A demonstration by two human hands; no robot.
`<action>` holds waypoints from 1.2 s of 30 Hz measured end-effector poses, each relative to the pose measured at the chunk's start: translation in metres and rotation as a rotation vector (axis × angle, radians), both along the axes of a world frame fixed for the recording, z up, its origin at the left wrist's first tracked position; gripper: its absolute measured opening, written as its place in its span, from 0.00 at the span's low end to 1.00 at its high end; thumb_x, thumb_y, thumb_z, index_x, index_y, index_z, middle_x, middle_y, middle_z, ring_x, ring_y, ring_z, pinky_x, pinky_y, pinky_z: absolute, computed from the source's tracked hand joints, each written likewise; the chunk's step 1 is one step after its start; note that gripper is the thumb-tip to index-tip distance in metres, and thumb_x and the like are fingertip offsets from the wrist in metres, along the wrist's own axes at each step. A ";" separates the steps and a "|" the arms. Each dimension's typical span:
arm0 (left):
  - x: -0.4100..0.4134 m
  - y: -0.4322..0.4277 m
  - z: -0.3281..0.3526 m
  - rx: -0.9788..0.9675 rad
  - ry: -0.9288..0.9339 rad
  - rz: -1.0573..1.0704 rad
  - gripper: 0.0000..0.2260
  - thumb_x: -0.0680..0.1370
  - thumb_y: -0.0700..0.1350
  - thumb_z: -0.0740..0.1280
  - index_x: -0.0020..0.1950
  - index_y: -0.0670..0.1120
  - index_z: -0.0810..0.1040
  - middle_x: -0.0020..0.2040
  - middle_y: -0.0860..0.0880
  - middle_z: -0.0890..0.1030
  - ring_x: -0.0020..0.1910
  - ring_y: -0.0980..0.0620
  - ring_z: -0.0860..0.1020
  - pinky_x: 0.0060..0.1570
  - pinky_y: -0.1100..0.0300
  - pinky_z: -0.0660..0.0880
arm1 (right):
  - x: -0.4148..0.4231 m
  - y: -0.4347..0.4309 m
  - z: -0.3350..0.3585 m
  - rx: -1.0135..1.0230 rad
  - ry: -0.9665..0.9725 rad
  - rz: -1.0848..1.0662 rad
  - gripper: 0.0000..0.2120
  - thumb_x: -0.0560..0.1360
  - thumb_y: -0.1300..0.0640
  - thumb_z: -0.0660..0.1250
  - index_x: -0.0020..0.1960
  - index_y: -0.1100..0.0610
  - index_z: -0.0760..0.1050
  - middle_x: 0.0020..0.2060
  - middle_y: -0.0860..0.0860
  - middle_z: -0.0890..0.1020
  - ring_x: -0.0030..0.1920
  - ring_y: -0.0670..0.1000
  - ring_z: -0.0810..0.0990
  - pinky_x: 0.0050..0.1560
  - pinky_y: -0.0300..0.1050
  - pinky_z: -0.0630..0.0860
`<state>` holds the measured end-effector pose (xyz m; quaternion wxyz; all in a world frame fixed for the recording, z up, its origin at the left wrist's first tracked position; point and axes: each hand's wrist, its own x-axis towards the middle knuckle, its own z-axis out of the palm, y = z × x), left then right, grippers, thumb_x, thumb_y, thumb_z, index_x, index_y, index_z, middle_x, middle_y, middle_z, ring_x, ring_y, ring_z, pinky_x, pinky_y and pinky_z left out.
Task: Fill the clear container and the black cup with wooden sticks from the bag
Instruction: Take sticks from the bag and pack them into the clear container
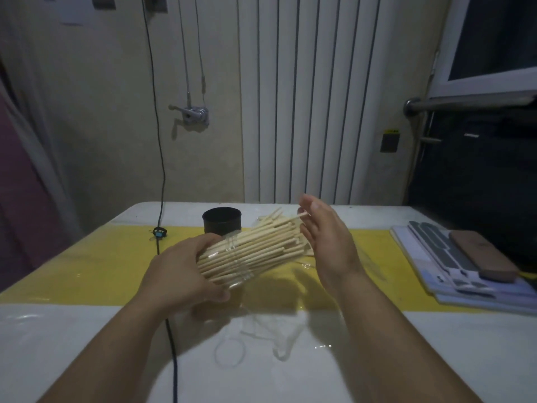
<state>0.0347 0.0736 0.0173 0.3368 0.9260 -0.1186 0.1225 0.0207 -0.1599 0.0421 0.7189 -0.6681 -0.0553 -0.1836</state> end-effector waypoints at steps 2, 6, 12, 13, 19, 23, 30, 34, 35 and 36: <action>0.002 0.001 0.001 -0.139 0.016 0.005 0.33 0.47 0.58 0.76 0.50 0.75 0.73 0.44 0.66 0.81 0.45 0.61 0.80 0.47 0.54 0.78 | 0.006 -0.001 0.000 0.099 0.020 -0.085 0.11 0.83 0.57 0.57 0.55 0.47 0.77 0.58 0.48 0.81 0.62 0.47 0.78 0.69 0.51 0.72; 0.003 -0.006 0.013 -0.477 0.017 -0.014 0.37 0.45 0.54 0.78 0.55 0.62 0.78 0.44 0.63 0.84 0.42 0.60 0.82 0.45 0.53 0.77 | 0.011 0.003 0.004 -0.079 0.052 -0.092 0.17 0.78 0.70 0.60 0.53 0.50 0.78 0.51 0.48 0.84 0.55 0.48 0.82 0.62 0.46 0.77; 0.004 -0.029 0.037 -0.793 0.094 -0.120 0.37 0.50 0.48 0.82 0.59 0.49 0.78 0.49 0.50 0.86 0.48 0.50 0.85 0.45 0.52 0.79 | 0.008 0.000 0.017 -0.405 0.054 0.093 0.27 0.73 0.69 0.65 0.71 0.56 0.71 0.61 0.49 0.80 0.62 0.45 0.78 0.65 0.44 0.74; 0.006 -0.034 0.040 -0.814 0.100 -0.129 0.39 0.49 0.50 0.82 0.60 0.48 0.77 0.51 0.49 0.85 0.49 0.48 0.84 0.48 0.49 0.80 | 0.009 -0.002 0.017 -0.430 0.068 0.127 0.30 0.72 0.67 0.68 0.73 0.55 0.69 0.63 0.48 0.78 0.64 0.45 0.77 0.66 0.45 0.73; 0.022 -0.084 0.064 -0.842 0.166 -0.202 0.33 0.57 0.40 0.83 0.60 0.45 0.77 0.51 0.46 0.86 0.49 0.45 0.85 0.47 0.49 0.81 | 0.019 -0.013 0.023 -0.493 0.086 0.122 0.37 0.61 0.52 0.80 0.68 0.48 0.71 0.58 0.44 0.82 0.58 0.45 0.81 0.60 0.50 0.79; 0.035 -0.124 0.072 -0.865 0.203 -0.252 0.27 0.62 0.35 0.81 0.58 0.45 0.77 0.49 0.47 0.85 0.48 0.47 0.85 0.46 0.52 0.82 | 0.020 -0.034 0.035 -0.507 0.071 -0.023 0.38 0.63 0.56 0.81 0.67 0.47 0.67 0.52 0.42 0.81 0.50 0.43 0.82 0.47 0.38 0.79; 0.059 -0.185 0.073 -0.764 0.185 -0.364 0.26 0.65 0.40 0.82 0.60 0.49 0.78 0.52 0.52 0.85 0.51 0.54 0.84 0.50 0.54 0.81 | 0.034 -0.085 0.031 -0.511 0.089 -0.304 0.39 0.61 0.49 0.80 0.66 0.43 0.65 0.52 0.40 0.80 0.50 0.47 0.82 0.51 0.49 0.81; 0.074 -0.212 0.070 -0.651 0.159 -0.352 0.38 0.66 0.47 0.82 0.73 0.52 0.72 0.68 0.58 0.75 0.69 0.55 0.72 0.67 0.51 0.72 | 0.045 -0.120 0.024 -0.520 0.169 -0.416 0.43 0.63 0.47 0.80 0.71 0.44 0.61 0.58 0.45 0.80 0.56 0.50 0.81 0.54 0.47 0.79; 0.078 -0.216 0.070 -0.635 0.172 -0.337 0.40 0.67 0.49 0.82 0.76 0.52 0.68 0.72 0.56 0.72 0.72 0.54 0.69 0.69 0.49 0.69 | 0.048 -0.128 0.021 -0.516 0.181 -0.435 0.45 0.63 0.46 0.80 0.73 0.45 0.60 0.60 0.45 0.79 0.58 0.51 0.80 0.55 0.46 0.78; 0.082 -0.219 0.069 -0.617 0.178 -0.333 0.41 0.68 0.50 0.81 0.77 0.53 0.67 0.74 0.54 0.70 0.73 0.53 0.67 0.70 0.48 0.68 | 0.050 -0.136 0.019 -0.516 0.194 -0.459 0.46 0.64 0.46 0.80 0.74 0.46 0.59 0.62 0.46 0.78 0.60 0.52 0.79 0.55 0.46 0.77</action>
